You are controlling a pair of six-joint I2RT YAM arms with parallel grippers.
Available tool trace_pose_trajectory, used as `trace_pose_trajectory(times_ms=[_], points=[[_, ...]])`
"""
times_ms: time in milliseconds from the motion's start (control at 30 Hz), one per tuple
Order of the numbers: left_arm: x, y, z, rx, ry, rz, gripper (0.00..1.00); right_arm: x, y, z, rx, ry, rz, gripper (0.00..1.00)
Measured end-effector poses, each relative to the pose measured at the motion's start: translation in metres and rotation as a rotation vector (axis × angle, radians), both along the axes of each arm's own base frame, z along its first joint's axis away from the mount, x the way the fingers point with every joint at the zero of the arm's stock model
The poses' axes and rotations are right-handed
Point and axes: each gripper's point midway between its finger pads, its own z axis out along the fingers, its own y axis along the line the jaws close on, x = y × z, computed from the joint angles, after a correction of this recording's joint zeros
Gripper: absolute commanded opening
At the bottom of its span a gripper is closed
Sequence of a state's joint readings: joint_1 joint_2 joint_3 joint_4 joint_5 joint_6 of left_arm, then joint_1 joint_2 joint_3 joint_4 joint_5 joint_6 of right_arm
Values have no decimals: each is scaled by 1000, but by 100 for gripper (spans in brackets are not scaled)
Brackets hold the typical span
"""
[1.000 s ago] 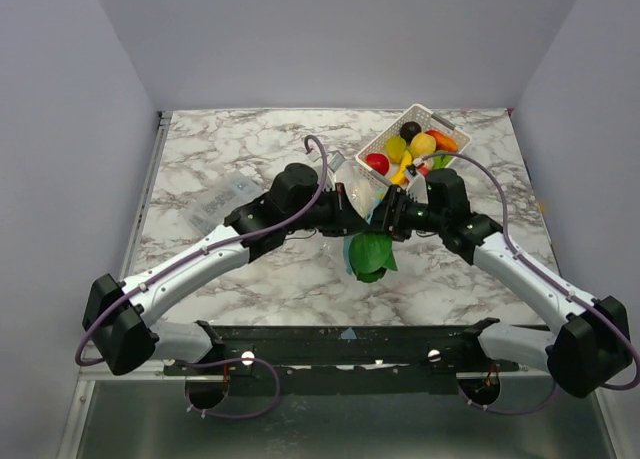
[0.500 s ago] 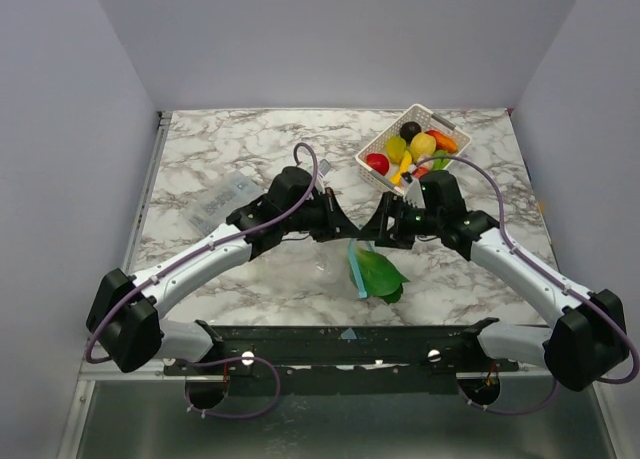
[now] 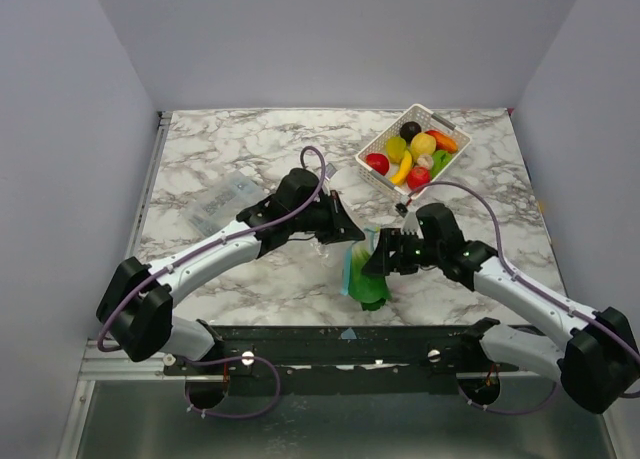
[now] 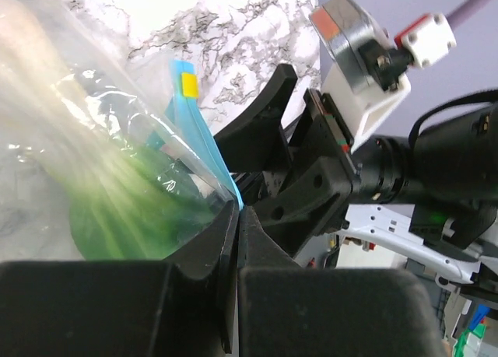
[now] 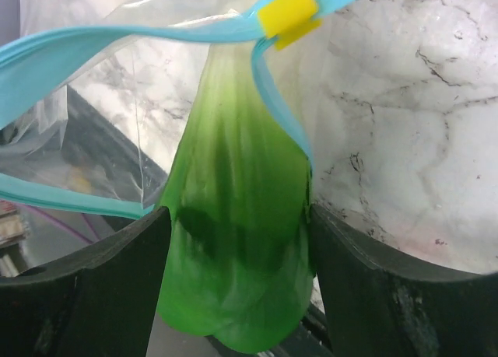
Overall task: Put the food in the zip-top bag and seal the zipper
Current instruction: Place the fake vegetable in the zipper food storage bag.
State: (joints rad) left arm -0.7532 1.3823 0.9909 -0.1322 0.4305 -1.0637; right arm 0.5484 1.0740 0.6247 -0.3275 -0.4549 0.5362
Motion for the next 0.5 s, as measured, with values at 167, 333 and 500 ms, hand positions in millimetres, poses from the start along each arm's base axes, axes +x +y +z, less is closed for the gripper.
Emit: trace_pose_trajectory(times_ms=[167,333,500], points=[[2,-3,-9,9,20,-4,0,-1,12,-6,14,-92,-33,75],[4,-5,-15,15,34,-3,0,1,25,-10,8,-161,-82,86],[4,-8,-12,-7,40,-6,0,12,35,-26,-48,-232,-151,84]])
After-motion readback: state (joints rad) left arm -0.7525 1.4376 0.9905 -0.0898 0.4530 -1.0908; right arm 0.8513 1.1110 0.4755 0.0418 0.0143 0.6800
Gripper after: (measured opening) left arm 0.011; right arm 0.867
